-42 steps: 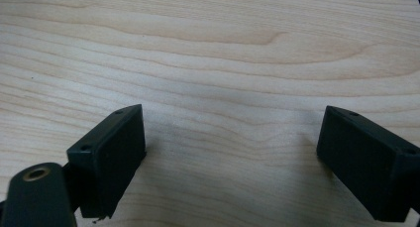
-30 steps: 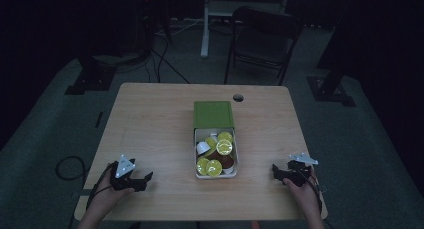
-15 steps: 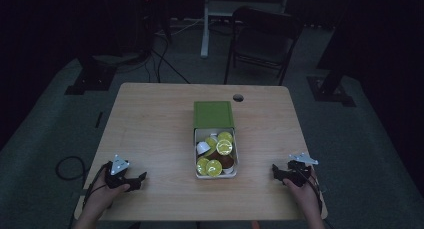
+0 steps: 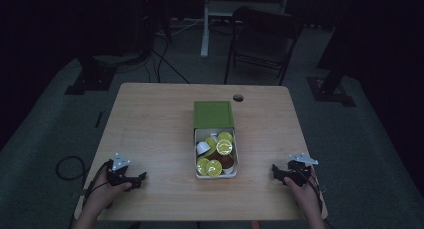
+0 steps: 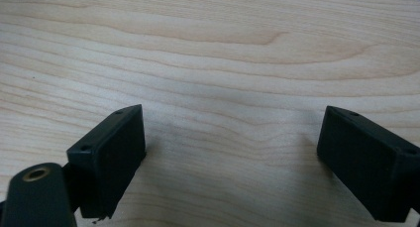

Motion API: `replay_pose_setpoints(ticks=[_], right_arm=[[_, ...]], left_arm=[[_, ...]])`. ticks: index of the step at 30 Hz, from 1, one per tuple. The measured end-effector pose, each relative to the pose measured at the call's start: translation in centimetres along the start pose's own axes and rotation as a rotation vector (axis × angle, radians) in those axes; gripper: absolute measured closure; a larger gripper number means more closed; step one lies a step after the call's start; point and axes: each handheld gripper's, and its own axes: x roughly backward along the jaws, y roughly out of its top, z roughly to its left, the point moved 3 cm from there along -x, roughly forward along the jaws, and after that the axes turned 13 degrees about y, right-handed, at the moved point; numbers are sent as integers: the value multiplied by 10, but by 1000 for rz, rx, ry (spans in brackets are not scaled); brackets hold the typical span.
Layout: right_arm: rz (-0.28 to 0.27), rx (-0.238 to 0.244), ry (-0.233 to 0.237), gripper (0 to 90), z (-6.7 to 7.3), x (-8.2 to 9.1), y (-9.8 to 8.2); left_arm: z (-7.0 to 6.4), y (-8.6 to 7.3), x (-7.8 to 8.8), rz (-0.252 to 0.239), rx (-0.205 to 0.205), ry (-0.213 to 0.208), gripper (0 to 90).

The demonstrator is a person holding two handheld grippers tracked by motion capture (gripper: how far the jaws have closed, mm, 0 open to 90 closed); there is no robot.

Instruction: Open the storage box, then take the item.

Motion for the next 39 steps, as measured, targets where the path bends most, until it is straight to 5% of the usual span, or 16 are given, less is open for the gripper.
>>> replay_pose_setpoints(ticks=[11,20,39], right_arm=[[3,-1,-4,109,2,1,-1],[2,-50,-47,110,12,10,4],[-72,46,70,111,78,25,46]], left_arm=[[0,1,-1,0,-7,-7,89],[0,1,-1,0,-7,-6,89],[-2,1,-1,2,7,6,88]])
